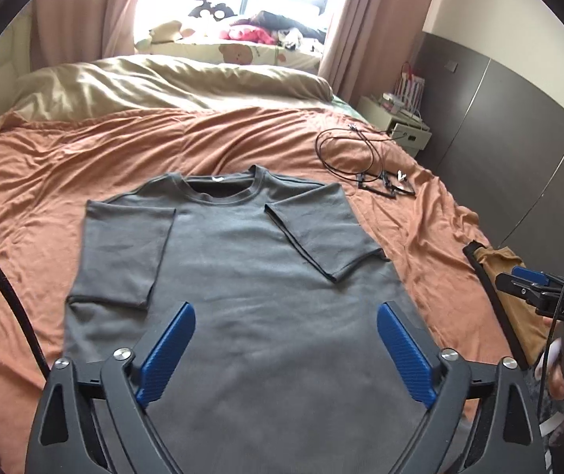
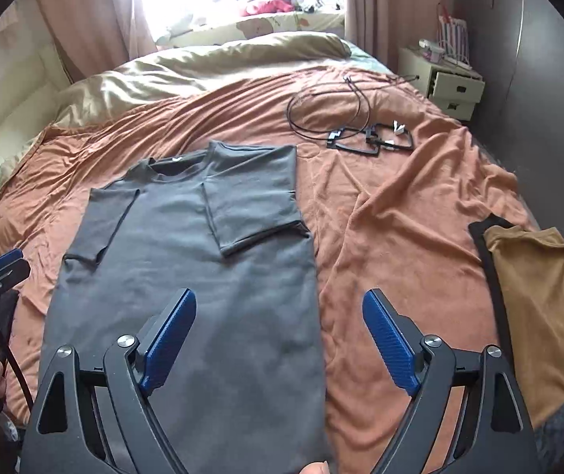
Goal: Fold small clothes
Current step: 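Raise both grippers up away from the folded grey shirt, then lower both grippers to the shirt's hem edge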
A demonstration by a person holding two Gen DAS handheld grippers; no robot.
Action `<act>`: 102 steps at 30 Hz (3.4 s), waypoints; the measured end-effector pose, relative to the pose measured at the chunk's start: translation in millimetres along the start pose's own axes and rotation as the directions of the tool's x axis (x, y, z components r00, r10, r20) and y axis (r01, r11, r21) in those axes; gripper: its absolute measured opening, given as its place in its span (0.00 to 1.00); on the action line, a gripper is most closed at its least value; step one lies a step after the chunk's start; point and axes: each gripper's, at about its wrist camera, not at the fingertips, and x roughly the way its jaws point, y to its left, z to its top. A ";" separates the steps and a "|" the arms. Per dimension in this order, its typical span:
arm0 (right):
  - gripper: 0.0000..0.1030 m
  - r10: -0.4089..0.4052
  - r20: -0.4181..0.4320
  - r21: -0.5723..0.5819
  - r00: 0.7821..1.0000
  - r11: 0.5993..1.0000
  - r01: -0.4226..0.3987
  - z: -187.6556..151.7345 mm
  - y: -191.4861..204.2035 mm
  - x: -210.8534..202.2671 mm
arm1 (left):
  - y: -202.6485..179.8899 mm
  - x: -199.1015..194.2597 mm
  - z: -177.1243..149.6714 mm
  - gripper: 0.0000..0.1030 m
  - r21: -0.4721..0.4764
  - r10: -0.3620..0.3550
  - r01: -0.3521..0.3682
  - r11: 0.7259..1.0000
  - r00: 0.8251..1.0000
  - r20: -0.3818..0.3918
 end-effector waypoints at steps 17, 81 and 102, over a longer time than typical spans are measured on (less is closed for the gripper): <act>0.91 0.047 0.086 0.022 0.995 0.999 -0.049 -111.3 11.2 -134.1 | 22.8 -164.1 -101.0 0.99 -0.004 0.062 -0.062 0.998 0.984 0.167; 0.03 0.264 0.064 0.454 0.962 0.851 -0.264 -284.9 -115.6 15.0 | 188.5 -108.5 -339.1 0.36 -0.443 0.213 -0.201 0.874 0.977 -0.023; 0.02 0.301 0.190 0.479 0.934 0.802 -0.356 -293.6 -129.3 -33.4 | 201.5 -143.0 -344.1 0.06 -0.597 0.178 -0.107 0.795 0.982 0.059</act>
